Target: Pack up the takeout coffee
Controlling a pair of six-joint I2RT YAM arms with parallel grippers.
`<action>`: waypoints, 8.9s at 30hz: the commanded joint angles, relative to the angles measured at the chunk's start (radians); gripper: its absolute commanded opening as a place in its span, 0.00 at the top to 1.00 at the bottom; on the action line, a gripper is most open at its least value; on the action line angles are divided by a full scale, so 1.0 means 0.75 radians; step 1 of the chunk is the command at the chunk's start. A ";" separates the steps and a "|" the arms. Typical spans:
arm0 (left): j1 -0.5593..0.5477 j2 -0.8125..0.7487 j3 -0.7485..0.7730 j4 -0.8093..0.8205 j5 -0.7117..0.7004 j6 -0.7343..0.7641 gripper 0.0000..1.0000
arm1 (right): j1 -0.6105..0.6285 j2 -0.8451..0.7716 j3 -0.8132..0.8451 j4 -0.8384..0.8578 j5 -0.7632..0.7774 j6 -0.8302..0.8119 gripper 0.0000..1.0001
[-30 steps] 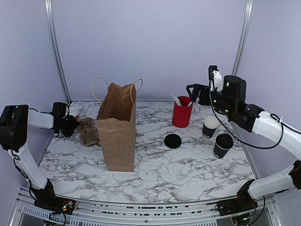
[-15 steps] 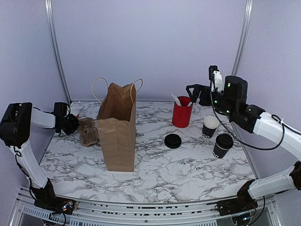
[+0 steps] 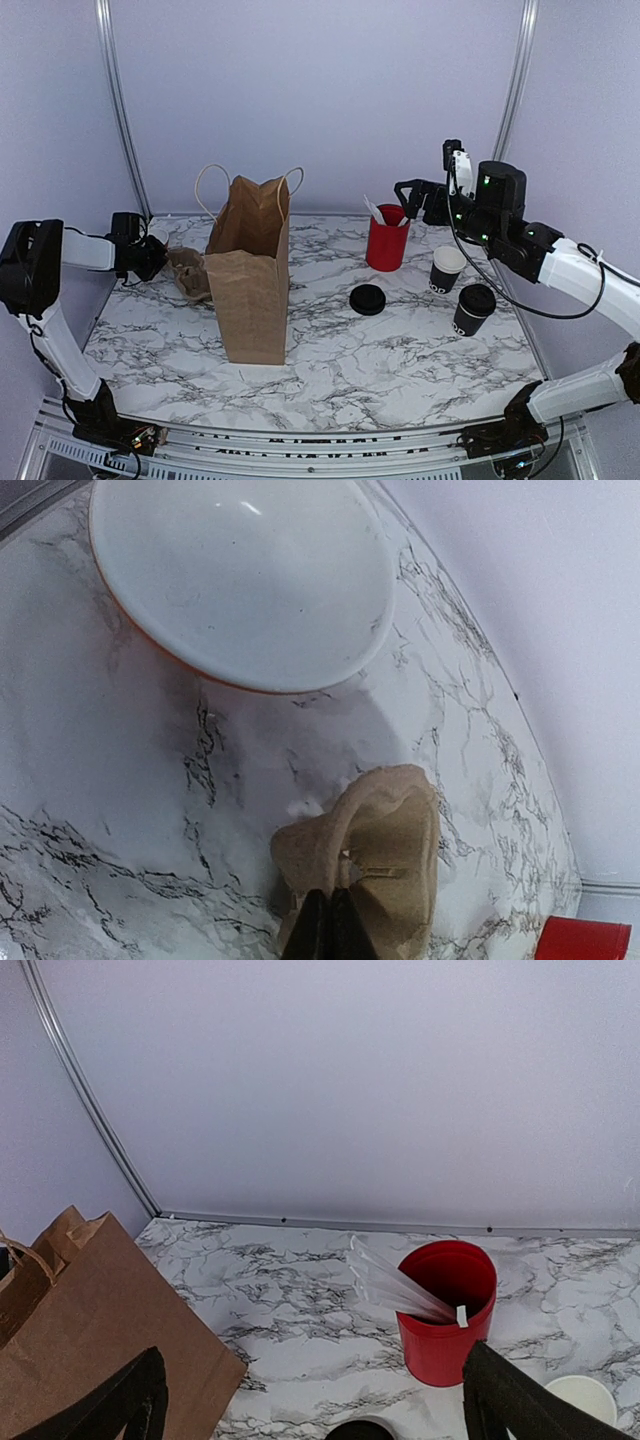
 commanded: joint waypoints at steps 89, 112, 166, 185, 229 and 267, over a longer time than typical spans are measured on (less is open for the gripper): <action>-1.513 0.637 1.433 -0.871 0.291 0.679 0.54 | 0.011 -0.228 0.105 -0.531 0.307 -0.124 0.00; -1.517 0.318 1.634 -0.956 0.343 0.742 0.14 | 0.011 -0.202 0.116 -0.482 0.219 -0.139 0.00; -0.143 -0.672 0.336 -0.614 0.020 0.523 0.10 | 0.567 -0.122 -0.354 -0.986 -0.132 0.279 0.17; -0.108 -0.709 0.276 -0.594 0.024 0.547 0.10 | 0.525 0.457 0.054 -0.864 -0.009 0.043 0.23; -0.090 -0.654 0.270 -0.574 0.171 0.517 0.10 | 0.561 0.706 0.049 -0.897 -0.056 -0.188 0.43; -0.410 -0.584 0.960 -1.133 0.378 0.614 0.50 | 0.523 0.202 0.277 -0.835 0.165 -0.178 0.61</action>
